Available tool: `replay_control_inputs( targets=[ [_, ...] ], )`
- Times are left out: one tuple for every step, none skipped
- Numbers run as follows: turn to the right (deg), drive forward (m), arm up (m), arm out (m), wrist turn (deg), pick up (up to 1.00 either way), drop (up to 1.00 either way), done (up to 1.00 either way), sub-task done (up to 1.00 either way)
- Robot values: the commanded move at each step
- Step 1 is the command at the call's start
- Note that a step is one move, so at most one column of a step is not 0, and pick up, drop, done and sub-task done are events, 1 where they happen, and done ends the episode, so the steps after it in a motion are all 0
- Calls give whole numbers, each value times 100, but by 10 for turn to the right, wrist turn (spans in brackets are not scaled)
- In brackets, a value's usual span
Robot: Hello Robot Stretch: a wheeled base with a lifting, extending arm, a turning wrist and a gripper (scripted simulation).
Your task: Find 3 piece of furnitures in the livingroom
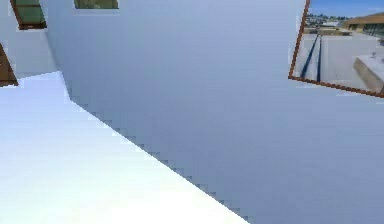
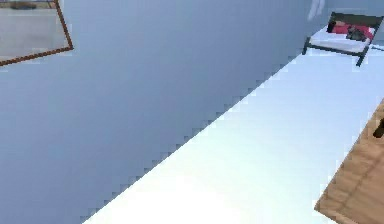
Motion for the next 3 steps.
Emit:
replay_control_inputs(
  targets=[
    [0, 40, 0, 0, 0, 0, 0, 0, 0],
    [-450, 0, 0, 0, 0, 0, 0, 0, 0],
    [0, 100, 0, 0, 0, 0, 0, 0, 0]
  ],
)
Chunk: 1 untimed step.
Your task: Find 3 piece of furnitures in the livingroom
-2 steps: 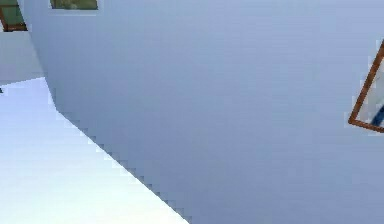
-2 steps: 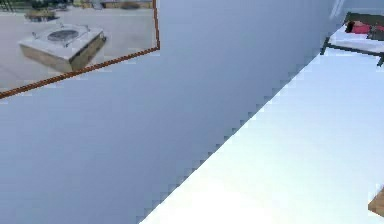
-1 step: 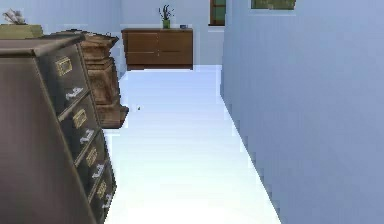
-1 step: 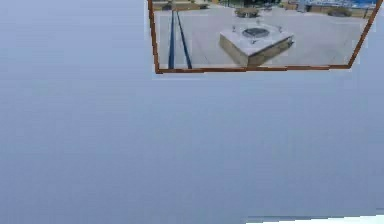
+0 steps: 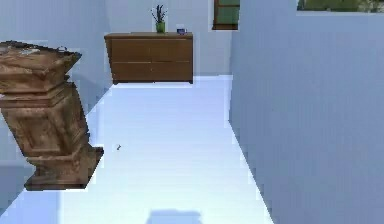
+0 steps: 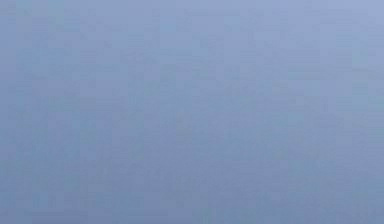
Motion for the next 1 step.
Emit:
replay_control_inputs(
  targets=[
    [0, 100, 0, 0, 0, 0, 0, 0, 0]
  ],
)
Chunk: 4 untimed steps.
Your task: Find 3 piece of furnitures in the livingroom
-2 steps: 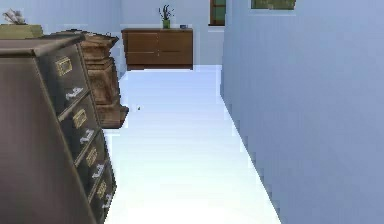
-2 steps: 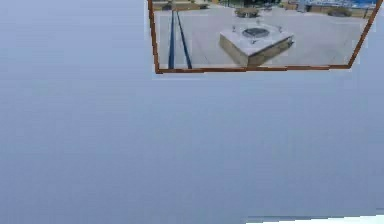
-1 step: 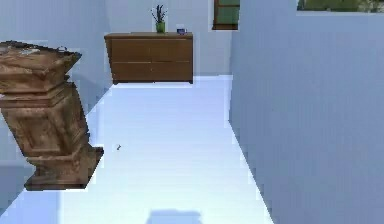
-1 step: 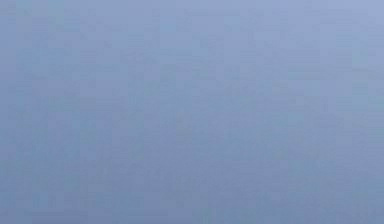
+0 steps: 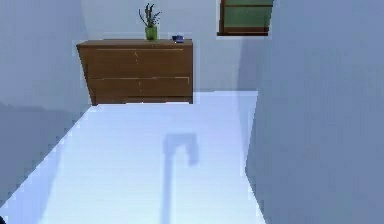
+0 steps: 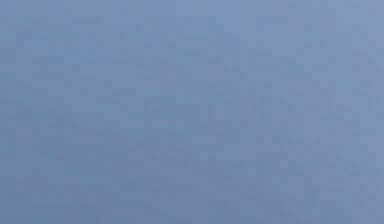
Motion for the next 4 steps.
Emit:
replay_control_inputs(
  targets=[
    [0, 100, 0, 0, 0, 0, 0, 0, 0],
    [-30, 0, 0, 0, 0, 0, 0, 0, 0],
    [0, 75, 0, 0, 0, 0, 0, 0, 0],
    [450, 0, 0, 0, 0, 0, 0, 0, 0]
  ],
)
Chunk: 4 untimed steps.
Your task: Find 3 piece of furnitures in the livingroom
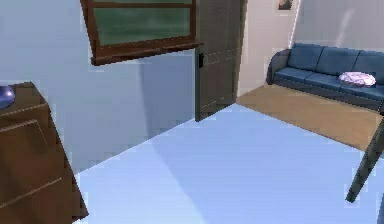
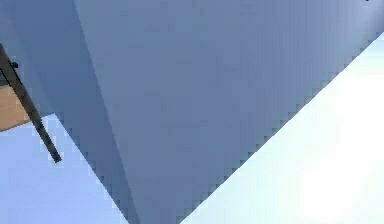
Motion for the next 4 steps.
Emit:
replay_control_inputs(
  targets=[
    [0, 60, 0, 0, 0, 0, 0, 0, 0],
    [270, 0, 0, 0, 0, 0, 0, 0, 0],
    [0, 100, 0, 0, 0, 0, 0, 0, 0],
    [210, 0, 0, 0, 0, 0, 0, 0, 0]
  ],
)
